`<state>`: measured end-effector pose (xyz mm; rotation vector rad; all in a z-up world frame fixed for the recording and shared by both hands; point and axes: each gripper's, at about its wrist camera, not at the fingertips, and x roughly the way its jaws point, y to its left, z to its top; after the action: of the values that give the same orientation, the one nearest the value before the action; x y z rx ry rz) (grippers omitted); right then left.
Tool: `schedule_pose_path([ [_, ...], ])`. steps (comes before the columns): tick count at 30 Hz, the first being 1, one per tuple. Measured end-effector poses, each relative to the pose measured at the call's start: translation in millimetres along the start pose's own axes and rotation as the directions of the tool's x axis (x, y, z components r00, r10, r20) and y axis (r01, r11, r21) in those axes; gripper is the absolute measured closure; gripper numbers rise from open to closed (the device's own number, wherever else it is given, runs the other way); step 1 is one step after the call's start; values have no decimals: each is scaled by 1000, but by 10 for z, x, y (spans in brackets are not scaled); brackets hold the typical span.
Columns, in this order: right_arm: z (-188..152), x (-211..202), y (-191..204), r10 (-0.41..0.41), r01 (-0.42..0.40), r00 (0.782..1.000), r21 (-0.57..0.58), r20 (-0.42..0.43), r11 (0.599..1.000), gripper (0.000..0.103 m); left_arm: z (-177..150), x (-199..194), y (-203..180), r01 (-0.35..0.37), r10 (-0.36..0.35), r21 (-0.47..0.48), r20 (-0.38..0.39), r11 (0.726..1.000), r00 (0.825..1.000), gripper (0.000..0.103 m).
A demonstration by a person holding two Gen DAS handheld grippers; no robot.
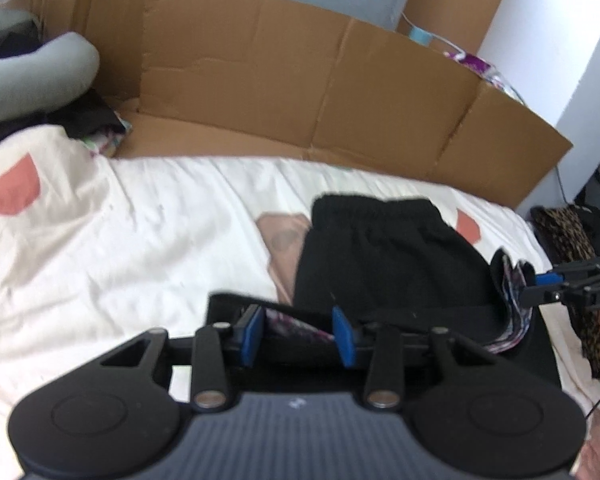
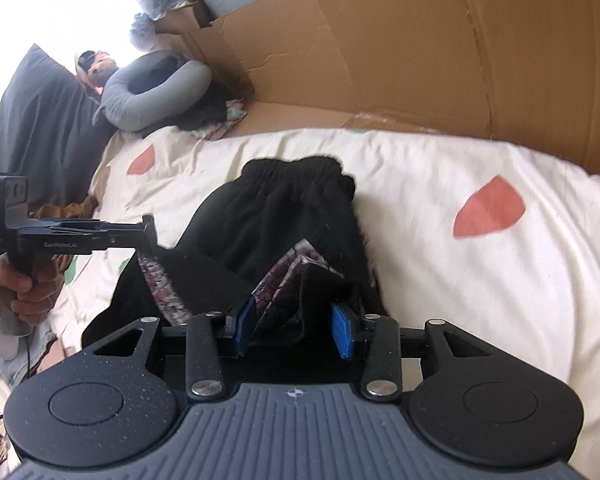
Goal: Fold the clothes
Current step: 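Open both grippers and release the folded shorts, then grasp the folded shorts' edge with the right gripper while the left gripper grasps beside it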
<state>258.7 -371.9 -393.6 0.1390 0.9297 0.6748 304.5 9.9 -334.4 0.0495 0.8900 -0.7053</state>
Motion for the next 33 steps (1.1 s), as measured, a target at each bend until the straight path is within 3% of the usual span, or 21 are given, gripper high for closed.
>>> schedule_pose_path([
  [8,279,-107,-164,-41,41,997,8,69,999,56,161,-129,148,-35,36,-28,58,999,998,62],
  [13,292,-224,-267,-67,67,994,3,83,998,56,115,-177,232,-60,61,-28,47,998,997,62],
  [18,250,-199,-356,-71,72,997,-11,20,997,56,79,-169,336,-73,72,-21,-13,997,997,62],
  [21,258,-153,-312,-70,68,997,-85,-18,994,56,67,-188,354,-81,83,41,-51,996,995,62],
  [27,181,-33,-300,-49,41,997,-131,-62,991,56,-34,-147,433,-86,90,49,-74,995,993,62],
  [33,202,95,-291,-26,20,998,-115,-54,993,56,-131,-24,364,-41,44,52,-71,998,996,62],
])
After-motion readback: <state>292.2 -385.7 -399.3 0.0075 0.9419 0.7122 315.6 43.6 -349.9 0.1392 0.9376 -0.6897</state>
